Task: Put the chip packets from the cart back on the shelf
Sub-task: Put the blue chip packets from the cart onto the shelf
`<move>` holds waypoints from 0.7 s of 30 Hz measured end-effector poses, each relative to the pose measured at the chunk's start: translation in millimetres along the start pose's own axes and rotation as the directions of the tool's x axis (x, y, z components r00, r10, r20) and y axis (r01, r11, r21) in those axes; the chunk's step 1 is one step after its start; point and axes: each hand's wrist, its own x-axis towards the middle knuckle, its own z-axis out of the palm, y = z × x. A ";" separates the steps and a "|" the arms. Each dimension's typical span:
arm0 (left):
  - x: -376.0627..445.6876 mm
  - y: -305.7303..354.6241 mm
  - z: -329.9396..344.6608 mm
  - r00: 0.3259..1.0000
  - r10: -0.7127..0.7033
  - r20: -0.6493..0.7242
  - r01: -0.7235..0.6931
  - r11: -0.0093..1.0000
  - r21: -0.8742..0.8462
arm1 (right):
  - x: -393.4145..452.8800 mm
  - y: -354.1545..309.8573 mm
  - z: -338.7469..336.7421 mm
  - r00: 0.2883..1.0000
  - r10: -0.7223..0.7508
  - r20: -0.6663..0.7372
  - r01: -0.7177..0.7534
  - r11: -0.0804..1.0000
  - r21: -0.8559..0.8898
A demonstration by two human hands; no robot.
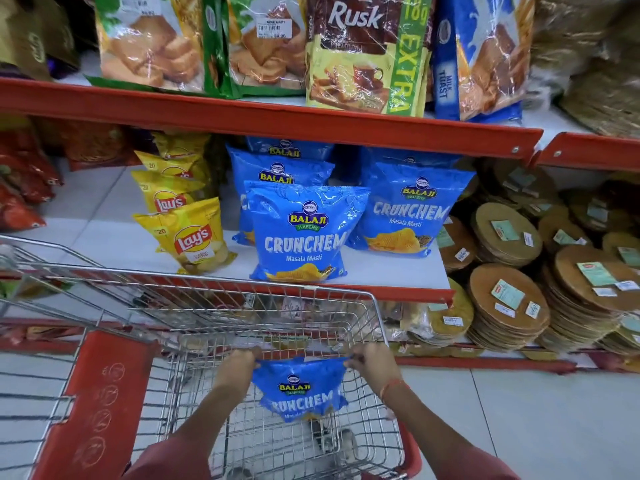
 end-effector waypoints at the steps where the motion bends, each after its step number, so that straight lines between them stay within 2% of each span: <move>1: -4.5 0.7 -4.1 1.000 -0.002 -0.018 0.001 1.000 -0.013 | -1.5 -0.6 -1.5 0.999 -0.001 -0.036 0.002 1.000 0.025; 3: -14.6 2.5 -18.0 0.997 -0.008 -0.074 0.003 0.998 -0.065 | -5.2 -0.6 -7.6 0.994 -0.018 -0.111 0.027 0.996 0.083; 5: -24.9 5.5 -37.1 0.987 -0.021 -0.160 -0.013 0.977 -0.211 | -11.5 -3.1 -19.5 0.983 -0.036 -0.180 0.067 0.984 0.165; 8: -42.2 16.1 -72.3 0.938 -0.017 -0.347 -0.128 0.912 -0.390 | -23.7 -11.7 -49.2 0.949 -0.065 -0.309 0.163 0.939 0.304; 10: -53.9 28.6 -100.9 0.888 0.000 -0.460 -0.230 0.865 -0.445 | -33.6 -18.6 -74.1 0.907 -0.073 -0.414 0.257 0.875 0.410; 13: -65.1 51.9 -144.2 0.793 0.028 -0.608 -0.354 0.835 -0.423 | -45.4 -28.2 -112.2 0.827 -0.012 -0.562 0.388 0.736 0.554; 16: -67.8 79.3 -181.3 0.717 0.047 -0.695 -0.439 0.805 -0.399 | -48.2 -35.3 -147.6 0.781 0.033 -0.623 0.490 0.587 0.645; 21: -63.1 130.9 -220.8 0.622 0.084 -0.779 -0.533 0.774 -0.342 | -48.0 -33.7 -206.4 0.650 0.067 -0.757 0.644 0.482 0.595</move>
